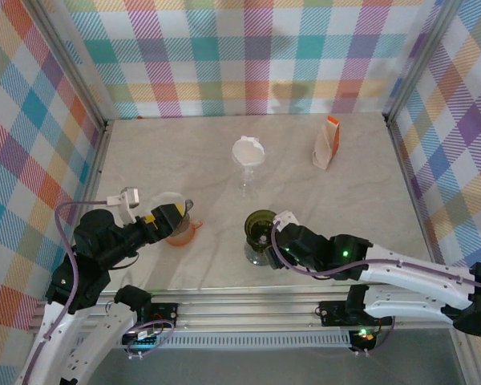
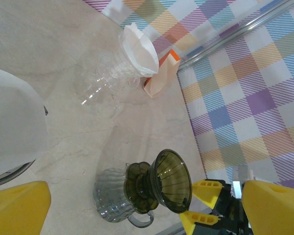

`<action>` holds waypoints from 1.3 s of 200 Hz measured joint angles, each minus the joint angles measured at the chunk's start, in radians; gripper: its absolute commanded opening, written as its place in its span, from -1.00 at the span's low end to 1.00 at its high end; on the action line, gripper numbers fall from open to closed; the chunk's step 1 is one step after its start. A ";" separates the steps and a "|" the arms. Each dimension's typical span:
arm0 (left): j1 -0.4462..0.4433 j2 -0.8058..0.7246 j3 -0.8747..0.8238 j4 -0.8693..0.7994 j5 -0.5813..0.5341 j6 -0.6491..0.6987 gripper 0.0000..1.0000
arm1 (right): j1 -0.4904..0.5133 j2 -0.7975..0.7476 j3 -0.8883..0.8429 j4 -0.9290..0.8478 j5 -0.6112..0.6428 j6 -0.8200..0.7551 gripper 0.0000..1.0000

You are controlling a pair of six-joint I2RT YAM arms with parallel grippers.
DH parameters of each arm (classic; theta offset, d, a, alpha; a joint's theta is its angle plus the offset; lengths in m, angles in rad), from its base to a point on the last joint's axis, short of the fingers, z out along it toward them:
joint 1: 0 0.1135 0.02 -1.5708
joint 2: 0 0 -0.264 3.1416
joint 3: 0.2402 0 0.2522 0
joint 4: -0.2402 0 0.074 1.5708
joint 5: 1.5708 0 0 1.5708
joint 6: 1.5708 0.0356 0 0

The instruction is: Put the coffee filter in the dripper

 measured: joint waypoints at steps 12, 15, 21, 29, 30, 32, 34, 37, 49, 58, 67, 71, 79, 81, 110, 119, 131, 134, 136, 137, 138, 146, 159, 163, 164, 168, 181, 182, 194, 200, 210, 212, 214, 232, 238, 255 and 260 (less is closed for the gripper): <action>0.000 0.000 0.000 0.000 0.000 0.000 1.00 | 0.000 -0.008 0.002 -0.001 0.038 -0.001 0.37; 0.000 0.000 0.000 0.000 0.000 0.000 1.00 | 0.000 -0.008 0.004 -0.002 0.047 -0.001 0.37; 0.000 0.000 0.000 0.000 0.000 0.000 1.00 | -0.003 -0.005 0.011 -0.007 0.067 -0.001 0.36; 0.000 0.000 0.000 0.000 0.000 0.000 1.00 | -0.014 0.005 0.029 -0.014 0.092 -0.005 0.34; 0.000 0.000 0.000 0.000 0.000 0.000 1.00 | -0.018 0.007 0.033 -0.016 0.097 -0.006 0.33; 0.000 0.000 0.000 0.000 0.000 0.000 1.00 | -0.022 0.011 0.039 -0.019 0.101 -0.008 0.33; 0.000 0.000 0.000 0.000 0.000 0.000 1.00 | -0.026 0.014 0.047 -0.020 0.106 -0.008 0.33; 0.000 0.000 0.000 0.000 0.000 0.000 1.00 | -0.033 0.019 0.055 -0.019 0.114 -0.010 0.32; 0.000 0.000 0.000 0.000 0.000 0.000 1.00 | -0.088 0.040 0.096 -0.012 0.132 -0.020 0.32; 0.000 0.000 0.000 0.000 0.000 0.000 1.00 | -0.143 0.050 0.121 0.008 0.134 -0.039 0.32; 0.000 0.000 0.000 0.000 0.000 0.000 1.00 | -0.189 0.053 0.132 0.040 0.130 -0.059 0.32; 0.000 0.000 0.000 0.000 0.000 0.000 1.00 | -0.209 0.054 0.135 0.058 0.127 -0.068 0.32; 0.000 0.000 -0.001 0.000 0.000 0.000 1.00 | -0.239 0.054 0.136 0.083 0.122 -0.085 0.32; 0.000 0.000 -0.001 0.000 0.000 0.000 1.00 | -0.244 0.054 0.136 0.089 0.120 -0.089 0.32; 0.000 -0.011 -0.003 0.000 0.000 0.000 1.00 | -0.256 0.065 0.132 0.140 0.033 -0.113 0.37; 0.000 -0.014 -0.003 0.000 0.000 0.000 1.00 | -0.256 0.065 0.126 0.151 0.002 -0.114 0.38; 0.000 -0.013 -0.003 0.001 0.005 0.000 0.97 | -0.256 0.065 0.122 0.151 -0.029 -0.114 0.37; 0.000 -0.013 -0.004 0.001 0.008 0.000 0.94 | -0.256 0.066 0.122 0.149 -0.033 -0.113 0.37; 0.000 -0.012 -0.004 0.002 0.010 0.000 0.91 | -0.256 0.066 0.122 0.149 -0.036 -0.113 0.36; 0.000 -0.011 -0.004 0.002 0.011 0.000 0.90 | -0.256 0.067 0.122 0.148 -0.037 -0.113 0.36; 0.000 -0.011 -0.004 0.002 0.013 0.000 0.88 | -0.256 0.067 0.122 0.148 -0.037 -0.113 0.36; 0.000 -0.004 -0.005 0.004 0.027 0.003 0.75 | -0.256 0.068 0.124 0.140 -0.042 -0.109 0.34; 0.000 0.020 -0.005 0.014 0.054 0.004 0.58 | -0.256 0.068 0.127 0.115 -0.038 -0.092 0.31; 0.000 0.029 -0.005 0.019 0.059 0.000 0.55 | -0.256 0.068 0.128 0.107 -0.034 -0.084 0.31; 0.000 0.032 -0.005 0.020 0.062 0.001 0.54 | -0.257 0.068 0.128 0.106 -0.033 -0.083 0.31; 0.000 0.043 -0.005 0.024 0.070 0.006 0.51 | -0.258 0.068 0.128 0.100 -0.028 -0.077 0.31; -0.008 0.079 -0.002 0.027 0.082 0.013 0.48 | -0.264 0.062 0.127 0.078 -0.011 -0.052 0.31; -0.009 0.081 -0.001 0.027 0.083 0.013 0.48 | -0.264 0.061 0.127 0.077 -0.010 -0.051 0.31; -0.029 0.117 0.019 0.017 0.083 0.025 0.47 | -0.269 0.044 0.118 0.068 0.007 -0.027 0.31; -0.047 0.138 0.041 0.007 0.078 0.033 0.47 | -0.270 0.029 0.108 0.066 0.014 -0.012 0.31; -0.089 0.171 0.080 -0.002 0.068 0.049 0.47 | -0.271 0.000 0.086 0.064 0.024 0.006 0.31; -0.096 0.177 0.087 -0.003 0.065 0.052 0.47 | -0.270 -0.004 0.083 0.063 0.025 0.010 0.31; -0.107 0.185 0.097 -0.006 0.059 0.055 0.47 | -0.271 -0.010 0.078 0.062 0.026 0.015 0.31; -0.225 0.260 0.185 -0.030 0.007 0.089 0.39 | -0.270 -0.057 0.041 0.051 0.033 0.047 0.30; -0.275 0.295 0.217 -0.037 -0.022 0.104 0.35 | -0.270 -0.068 0.032 0.045 0.035 0.054 0.30; -0.402 0.404 0.300 -0.070 -0.114 0.148 0.15 | -0.270 -0.088 0.017 0.025 0.041 0.076 0.30; -0.433 0.444 0.322 -0.082 -0.140 0.156 0.09 | -0.271 -0.093 0.014 0.019 0.043 0.080 0.30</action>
